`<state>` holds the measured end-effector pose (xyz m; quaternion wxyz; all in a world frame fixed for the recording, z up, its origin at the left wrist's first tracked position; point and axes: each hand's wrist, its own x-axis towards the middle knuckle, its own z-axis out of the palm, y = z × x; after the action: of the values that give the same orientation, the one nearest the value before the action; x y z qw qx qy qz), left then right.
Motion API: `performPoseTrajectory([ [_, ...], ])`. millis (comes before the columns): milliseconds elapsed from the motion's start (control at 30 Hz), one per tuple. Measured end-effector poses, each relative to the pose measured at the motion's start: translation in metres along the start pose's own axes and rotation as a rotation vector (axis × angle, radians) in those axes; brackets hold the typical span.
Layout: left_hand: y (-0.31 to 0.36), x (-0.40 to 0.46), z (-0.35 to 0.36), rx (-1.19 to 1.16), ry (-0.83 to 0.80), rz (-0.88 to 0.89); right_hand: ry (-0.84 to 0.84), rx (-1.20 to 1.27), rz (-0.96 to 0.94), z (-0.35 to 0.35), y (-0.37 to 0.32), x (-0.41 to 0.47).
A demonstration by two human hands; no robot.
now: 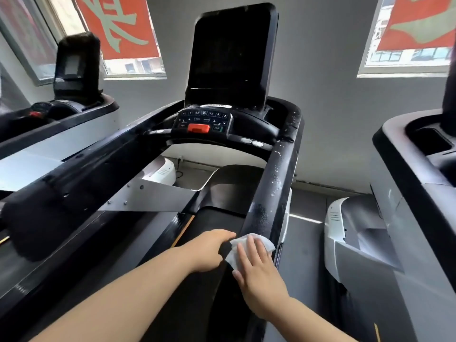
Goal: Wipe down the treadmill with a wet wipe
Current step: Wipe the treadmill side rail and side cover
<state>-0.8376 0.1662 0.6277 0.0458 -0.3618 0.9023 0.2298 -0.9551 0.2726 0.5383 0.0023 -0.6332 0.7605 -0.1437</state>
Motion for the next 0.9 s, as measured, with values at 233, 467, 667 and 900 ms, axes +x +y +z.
performPoseTrajectory([
  [233,0.016,-0.017,0.011,0.008,-0.072,-0.036,0.026,-0.091,-0.259,0.001,0.021,-0.013],
  [467,0.034,-0.018,0.000,0.027,-0.070,-0.057,-0.131,-0.043,-0.244,0.003,0.007,-0.014],
  [667,0.046,-0.023,0.002,0.083,-0.045,-0.088,-0.178,0.022,-0.246,-0.004,0.013,-0.013],
  [900,0.065,-0.043,0.001,0.210,0.025,-0.100,-0.126,0.116,-0.371,-0.011,0.016,-0.008],
])
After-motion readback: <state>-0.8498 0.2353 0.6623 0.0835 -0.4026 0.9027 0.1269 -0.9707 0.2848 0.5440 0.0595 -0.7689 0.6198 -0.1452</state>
